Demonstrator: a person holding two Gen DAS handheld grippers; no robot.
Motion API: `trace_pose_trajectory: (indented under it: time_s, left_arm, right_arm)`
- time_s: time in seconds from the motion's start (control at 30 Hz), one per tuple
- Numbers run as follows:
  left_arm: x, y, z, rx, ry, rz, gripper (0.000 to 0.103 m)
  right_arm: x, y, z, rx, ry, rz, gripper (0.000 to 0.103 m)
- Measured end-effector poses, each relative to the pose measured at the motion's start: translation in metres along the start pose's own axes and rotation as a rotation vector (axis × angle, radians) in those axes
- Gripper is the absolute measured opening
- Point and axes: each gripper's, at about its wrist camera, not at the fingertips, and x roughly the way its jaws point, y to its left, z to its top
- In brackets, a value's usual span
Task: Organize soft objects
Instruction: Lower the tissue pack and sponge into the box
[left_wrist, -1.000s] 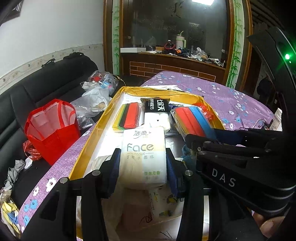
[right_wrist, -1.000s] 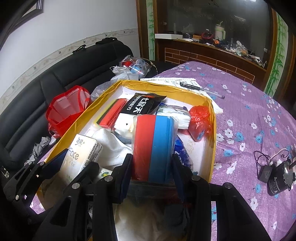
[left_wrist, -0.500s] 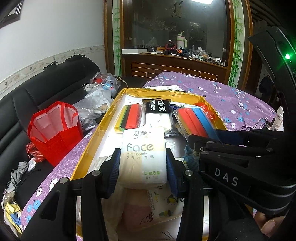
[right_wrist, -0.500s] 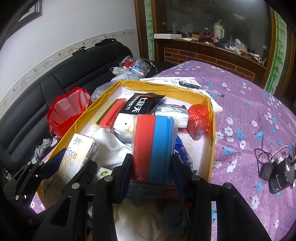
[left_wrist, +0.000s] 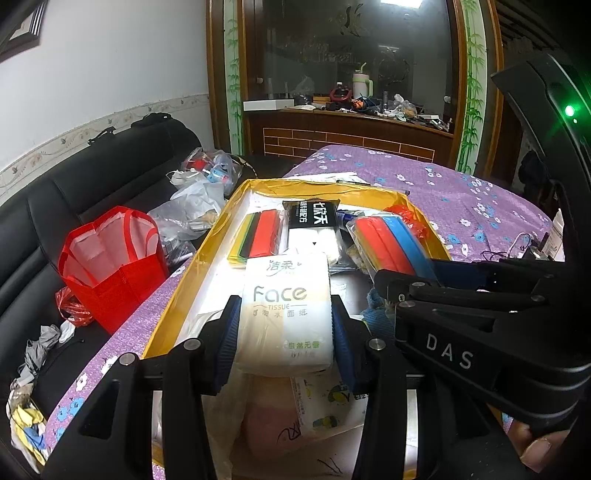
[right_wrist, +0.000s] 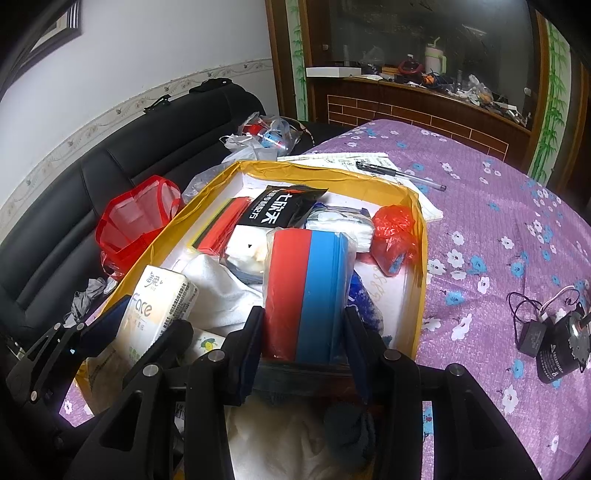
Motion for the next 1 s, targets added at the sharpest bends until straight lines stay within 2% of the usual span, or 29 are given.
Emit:
trace_pose_trajectory:
  time_s: [0.77, 1.0]
  left_arm:
    - [-0.007, -0.003, 0.004, 0.024, -0.015, 0.021, 0.045]
    - [-0.012, 0.0, 0.005, 0.025, -0.033, 0.038, 0.045]
  right_arm:
    - [-0.007, -0.005, -0.004, 0.02, 0.002, 0.02, 0.049]
    - [-0.014, -0.007, -0.003, 0.032, -0.005, 0.031, 0.058]
